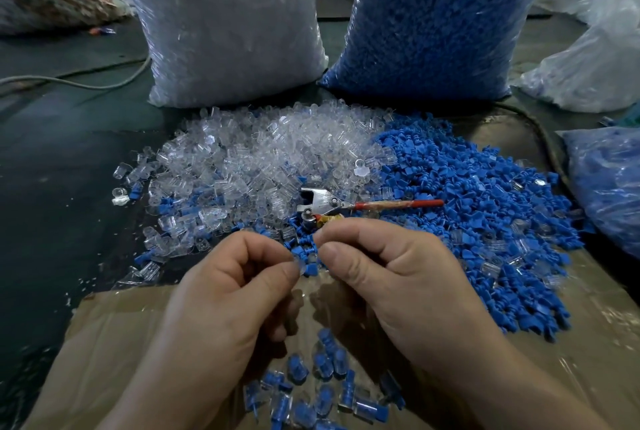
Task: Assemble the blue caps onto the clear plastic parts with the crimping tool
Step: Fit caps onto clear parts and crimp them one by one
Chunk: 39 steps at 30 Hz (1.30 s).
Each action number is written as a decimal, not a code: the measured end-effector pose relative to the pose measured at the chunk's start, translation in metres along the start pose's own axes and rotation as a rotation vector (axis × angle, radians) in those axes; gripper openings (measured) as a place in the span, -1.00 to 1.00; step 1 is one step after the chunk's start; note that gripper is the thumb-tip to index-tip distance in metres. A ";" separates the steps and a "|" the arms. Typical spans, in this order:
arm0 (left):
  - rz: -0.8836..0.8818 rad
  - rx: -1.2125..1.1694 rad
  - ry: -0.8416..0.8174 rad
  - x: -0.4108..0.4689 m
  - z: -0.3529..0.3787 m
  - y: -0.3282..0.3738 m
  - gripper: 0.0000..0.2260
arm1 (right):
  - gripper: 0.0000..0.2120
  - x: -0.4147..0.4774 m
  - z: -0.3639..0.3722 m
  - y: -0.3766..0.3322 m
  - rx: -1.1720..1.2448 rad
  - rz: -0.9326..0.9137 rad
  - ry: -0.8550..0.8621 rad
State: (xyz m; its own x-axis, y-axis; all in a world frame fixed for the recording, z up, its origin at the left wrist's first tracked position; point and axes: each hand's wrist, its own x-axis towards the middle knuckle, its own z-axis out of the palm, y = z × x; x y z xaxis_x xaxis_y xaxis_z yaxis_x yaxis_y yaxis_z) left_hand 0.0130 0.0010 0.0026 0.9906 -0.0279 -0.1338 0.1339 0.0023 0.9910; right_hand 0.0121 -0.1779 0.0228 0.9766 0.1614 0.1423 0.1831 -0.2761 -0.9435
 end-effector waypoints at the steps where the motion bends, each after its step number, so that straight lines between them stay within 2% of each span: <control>1: -0.005 -0.007 0.006 0.000 0.002 0.000 -0.70 | -0.83 0.000 0.001 0.000 -0.067 -0.044 0.003; 5: -0.012 -0.014 0.004 0.003 0.001 -0.002 -0.92 | -0.84 -0.001 0.006 -0.001 -0.382 -0.250 0.011; 10: 0.001 0.010 -0.022 0.001 0.001 -0.003 -0.89 | -0.88 -0.002 0.009 -0.001 -0.438 -0.269 0.005; 17: -0.070 -0.049 -0.031 0.000 0.000 0.002 -0.96 | -0.85 -0.001 0.007 0.000 -0.559 -0.375 -0.022; 21: -0.038 -0.027 -0.054 0.000 0.000 0.002 -0.87 | -0.79 -0.003 0.008 -0.002 -0.645 -0.395 -0.017; 24: 0.044 0.012 -0.068 0.001 0.000 0.000 -0.87 | -0.77 -0.002 0.009 -0.002 -0.695 -0.376 -0.041; 27: 0.068 0.076 -0.024 0.001 0.000 -0.004 -0.77 | -0.72 -0.001 0.005 -0.003 -0.728 -0.361 -0.074; 28: 0.074 0.092 -0.002 0.002 -0.001 -0.005 -0.80 | -0.71 0.000 0.003 -0.004 -0.761 -0.336 -0.064; 29: 0.078 0.102 0.018 0.002 -0.002 -0.005 -0.83 | -0.67 0.002 0.000 -0.003 -0.818 -0.289 -0.038; 31: 0.092 0.151 0.051 0.003 -0.004 -0.006 -0.76 | -0.50 0.006 -0.008 0.001 -0.950 -0.129 0.009; 34: 0.045 0.133 0.031 0.000 -0.005 -0.003 -0.75 | -0.29 0.013 -0.022 0.014 -1.085 0.091 -0.036; 39: 0.046 0.094 0.024 -0.001 -0.003 0.001 -0.76 | -0.25 0.019 -0.025 0.019 -1.120 0.137 -0.084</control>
State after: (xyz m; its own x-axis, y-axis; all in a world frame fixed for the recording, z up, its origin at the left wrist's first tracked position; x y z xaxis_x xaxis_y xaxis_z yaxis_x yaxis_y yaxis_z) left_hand 0.0125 0.0042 0.0033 0.9962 -0.0057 -0.0872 0.0863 -0.0907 0.9921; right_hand 0.0374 -0.2037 0.0153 0.9932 0.1160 -0.0025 0.1144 -0.9829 -0.1445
